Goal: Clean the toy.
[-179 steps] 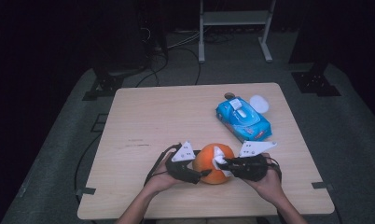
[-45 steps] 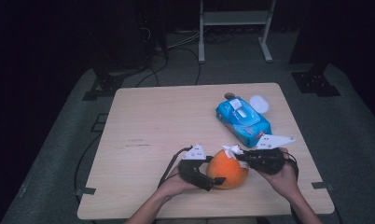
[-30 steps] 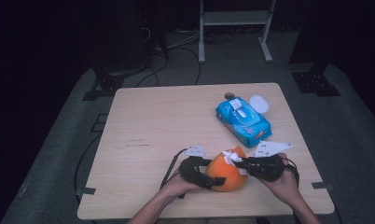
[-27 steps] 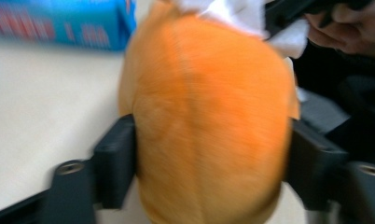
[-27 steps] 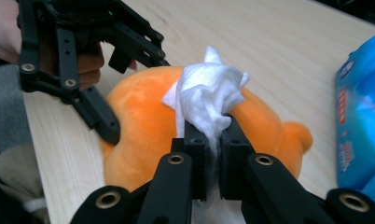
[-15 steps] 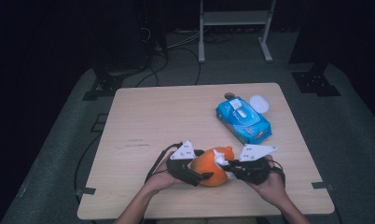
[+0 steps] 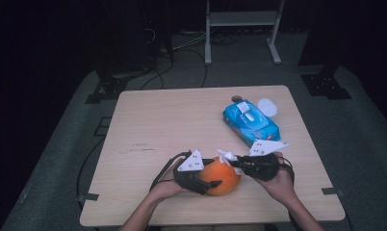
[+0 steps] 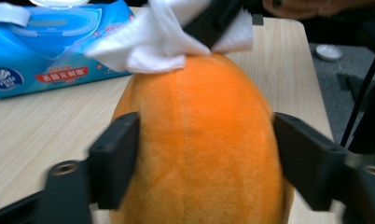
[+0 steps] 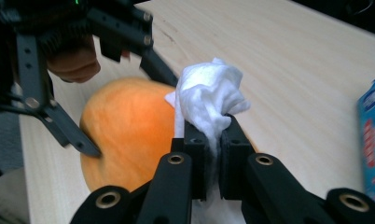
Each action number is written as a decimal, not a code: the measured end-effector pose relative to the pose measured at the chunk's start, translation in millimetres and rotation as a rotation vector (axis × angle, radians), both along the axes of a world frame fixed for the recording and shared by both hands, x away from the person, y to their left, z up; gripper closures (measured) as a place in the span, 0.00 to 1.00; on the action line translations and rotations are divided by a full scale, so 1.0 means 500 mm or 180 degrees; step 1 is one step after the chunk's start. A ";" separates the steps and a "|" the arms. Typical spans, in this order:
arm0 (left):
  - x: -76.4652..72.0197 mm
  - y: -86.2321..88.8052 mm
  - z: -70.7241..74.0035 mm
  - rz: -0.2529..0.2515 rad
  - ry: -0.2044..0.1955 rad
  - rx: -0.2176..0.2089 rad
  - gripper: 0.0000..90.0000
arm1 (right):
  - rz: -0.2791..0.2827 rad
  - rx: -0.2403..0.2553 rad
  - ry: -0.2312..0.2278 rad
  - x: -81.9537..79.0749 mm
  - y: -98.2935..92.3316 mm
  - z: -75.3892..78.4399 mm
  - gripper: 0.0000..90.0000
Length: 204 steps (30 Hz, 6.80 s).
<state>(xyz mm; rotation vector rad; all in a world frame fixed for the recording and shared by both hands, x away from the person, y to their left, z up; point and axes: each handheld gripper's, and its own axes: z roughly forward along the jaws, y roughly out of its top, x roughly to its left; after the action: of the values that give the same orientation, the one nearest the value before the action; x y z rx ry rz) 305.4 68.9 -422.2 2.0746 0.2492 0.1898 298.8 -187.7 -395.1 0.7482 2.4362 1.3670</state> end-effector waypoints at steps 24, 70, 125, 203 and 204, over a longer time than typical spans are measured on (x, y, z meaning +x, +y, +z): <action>0.019 0.010 -0.022 0.0098 0.0248 0.0122 0.17 | 0.0030 -0.0115 -0.0076 -0.029 0.033 -0.011 0.92; 0.039 0.064 -0.034 0.0174 0.0337 -0.0042 0.26 | -0.0302 -0.0314 0.0163 -0.001 -0.051 -0.042 0.93; -0.005 0.000 -0.010 0.0047 -0.0156 0.0164 0.26 | -0.0125 -0.0186 -0.0093 -0.011 -0.034 -0.002 0.94; 0.042 0.050 0.005 0.0273 0.0387 -0.0408 0.34 | -0.0247 0.0129 0.0450 0.047 -0.003 -0.034 0.95; 0.041 0.046 -0.006 0.0246 0.0409 -0.0447 0.33 | -0.0261 0.0095 0.0483 0.049 -0.002 -0.043 0.95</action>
<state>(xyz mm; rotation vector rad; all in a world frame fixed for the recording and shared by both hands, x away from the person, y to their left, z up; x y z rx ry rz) 326.2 92.1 -425.5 1.9413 0.4101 0.0831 323.4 -188.7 -416.6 0.9814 2.4721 1.3646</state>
